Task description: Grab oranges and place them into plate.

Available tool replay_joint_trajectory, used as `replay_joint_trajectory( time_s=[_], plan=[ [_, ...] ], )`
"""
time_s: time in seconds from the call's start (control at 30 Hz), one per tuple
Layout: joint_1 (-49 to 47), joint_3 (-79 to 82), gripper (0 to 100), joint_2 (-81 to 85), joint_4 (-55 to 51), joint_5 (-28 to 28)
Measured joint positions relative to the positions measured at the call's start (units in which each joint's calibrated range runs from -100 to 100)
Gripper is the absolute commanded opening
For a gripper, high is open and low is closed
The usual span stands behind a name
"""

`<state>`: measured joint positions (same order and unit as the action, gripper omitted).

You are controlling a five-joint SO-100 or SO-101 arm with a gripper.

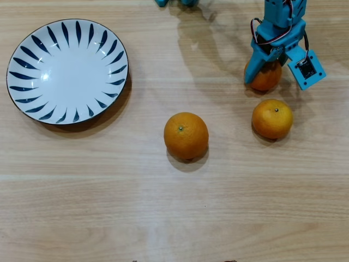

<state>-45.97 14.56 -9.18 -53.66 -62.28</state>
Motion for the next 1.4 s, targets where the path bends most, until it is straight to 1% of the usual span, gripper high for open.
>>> replay_joint_trajectory(
  time_s=[0.1, 0.2, 0.27, 0.43, 0.57, 0.7, 0.83, 1.07, 1.17, 1.23, 1.33, 1.4],
  plan=[
    [1.2, 0.1, 35, 2.8, -4.0, 0.3],
    [3.4, 0.1, 35, 8.5, -9.9, 1.7],
    [6.7, 0.1, 35, 14.0, -14.9, 3.4],
    [13.8, 0.0, 35, 22.6, -22.6, 6.7],
    [14.5, 1.5, 36, 25.7, -23.7, 7.0],
    [12.7, 2.8, 36, 25.9, -20.2, 5.9],
    [6.2, 2.8, 36, 24.1, -15.6, 2.1],
    [-3.5, 2.8, 36, 18.6, -6.4, -2.7],
    [-4.0, 2.8, 36, 14.6, -2.3, -3.2],
    [-4.1, 2.8, 39, 12.2, -0.2, -3.3],
    [-4.1, 2.8, 43, 9.7, 0.9, -3.3],
    [-3.8, 2.8, 43, 9.1, 1.1, -2.9]
  ],
)
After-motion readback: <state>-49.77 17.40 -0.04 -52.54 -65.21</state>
